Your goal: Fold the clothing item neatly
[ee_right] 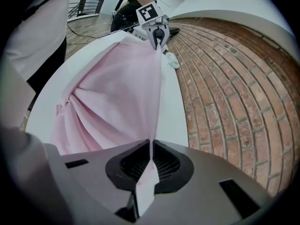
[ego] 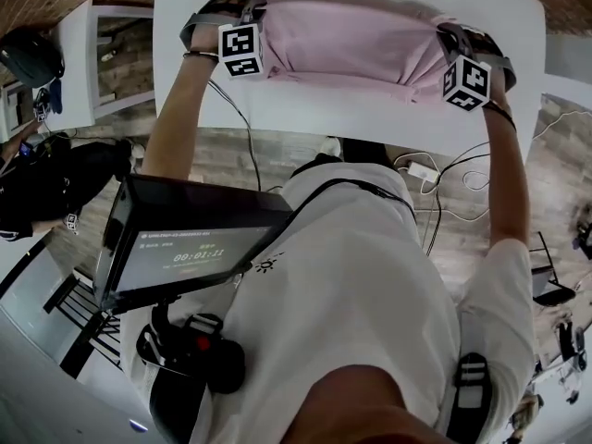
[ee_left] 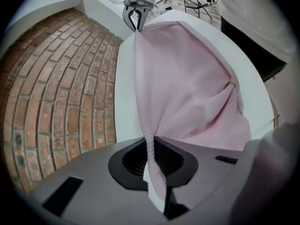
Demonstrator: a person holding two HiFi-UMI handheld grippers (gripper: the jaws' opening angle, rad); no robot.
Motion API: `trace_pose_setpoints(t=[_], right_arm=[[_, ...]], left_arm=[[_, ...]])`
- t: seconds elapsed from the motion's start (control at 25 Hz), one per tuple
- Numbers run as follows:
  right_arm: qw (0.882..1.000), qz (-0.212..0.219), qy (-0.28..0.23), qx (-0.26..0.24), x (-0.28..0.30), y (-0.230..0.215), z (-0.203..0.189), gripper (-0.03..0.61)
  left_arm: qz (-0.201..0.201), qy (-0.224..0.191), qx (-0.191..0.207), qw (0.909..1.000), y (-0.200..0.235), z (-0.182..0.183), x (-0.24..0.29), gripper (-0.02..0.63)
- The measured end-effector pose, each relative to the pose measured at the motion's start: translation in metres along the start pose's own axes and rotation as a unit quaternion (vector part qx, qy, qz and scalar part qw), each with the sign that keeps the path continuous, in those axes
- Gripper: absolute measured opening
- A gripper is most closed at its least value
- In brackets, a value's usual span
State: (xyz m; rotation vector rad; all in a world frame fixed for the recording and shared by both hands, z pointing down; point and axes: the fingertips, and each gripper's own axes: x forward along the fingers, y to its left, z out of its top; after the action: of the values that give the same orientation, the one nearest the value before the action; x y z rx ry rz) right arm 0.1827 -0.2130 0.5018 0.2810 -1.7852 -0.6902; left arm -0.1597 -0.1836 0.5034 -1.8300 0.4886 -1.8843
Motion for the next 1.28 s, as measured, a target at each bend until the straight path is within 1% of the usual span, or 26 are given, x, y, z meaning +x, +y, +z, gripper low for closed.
trace_pose_setpoints(t=[0.2, 0.32, 0.44, 0.56, 0.68, 0.8, 0.92, 0.96, 1.0, 1.08, 1.12, 1.2, 1.28], right_arm=[[1.0, 0.025, -0.007, -0.006, 0.029, -0.014, -0.004, 0.023], [0.999, 0.047, -0.005, -0.006, 0.048, -0.011, -0.006, 0.023], [0.998, 0.06, -0.003, -0.001, 0.064, -0.006, -0.009, 0.023], [0.998, 0.062, 0.001, -0.002, 0.077, 0.001, -0.012, 0.024], [0.998, 0.068, 0.004, -0.001, 0.088, 0.012, -0.012, 0.025], [0.998, 0.069, 0.001, 0.011, 0.092, 0.017, -0.012, 0.023], [0.998, 0.06, -0.01, 0.034, 0.09, 0.014, -0.013, 0.025], [0.997, 0.06, -0.013, 0.046, 0.089, 0.013, -0.014, 0.025], [0.996, 0.061, -0.016, 0.062, 0.088, 0.011, -0.016, 0.039], [0.993, 0.061, -0.019, 0.097, 0.085, 0.004, -0.021, 0.123], [0.992, 0.057, -0.02, 0.112, 0.083, 0.0, -0.023, 0.145], [0.99, 0.043, -0.025, 0.131, 0.078, -0.009, -0.025, 0.146], [0.988, 0.021, -0.036, 0.148, 0.067, -0.019, -0.019, 0.146]], left_arm=[[-0.031, 0.015, -0.003, 0.9994, 0.008, -0.009, 0.033, 0.028], [-0.047, 0.022, -0.002, 0.9986, 0.009, -0.012, 0.053, 0.028], [-0.053, 0.028, -0.011, 0.9981, 0.008, -0.013, 0.072, 0.028], [-0.054, 0.03, -0.017, 0.998, 0.003, -0.013, 0.089, 0.028], [-0.049, 0.027, -0.033, 0.9979, -0.006, -0.014, 0.101, 0.028], [-0.038, 0.02, -0.059, 0.9973, -0.008, -0.013, 0.104, 0.028], [-0.017, -0.002, -0.096, 0.9952, -0.006, -0.01, 0.1, 0.028], [-0.007, -0.008, -0.109, 0.994, -0.004, -0.01, 0.098, 0.039], [0.002, -0.012, -0.124, 0.9922, -0.002, -0.011, 0.096, 0.073], [0.013, -0.014, -0.155, 0.9878, 0.005, -0.014, 0.093, 0.174], [0.019, -0.015, -0.166, 0.9858, 0.009, -0.016, 0.092, 0.193], [0.032, -0.021, -0.184, 0.9822, 0.017, -0.018, 0.086, 0.193], [0.05, -0.04, -0.21, 0.9757, 0.027, -0.015, 0.073, 0.193]])
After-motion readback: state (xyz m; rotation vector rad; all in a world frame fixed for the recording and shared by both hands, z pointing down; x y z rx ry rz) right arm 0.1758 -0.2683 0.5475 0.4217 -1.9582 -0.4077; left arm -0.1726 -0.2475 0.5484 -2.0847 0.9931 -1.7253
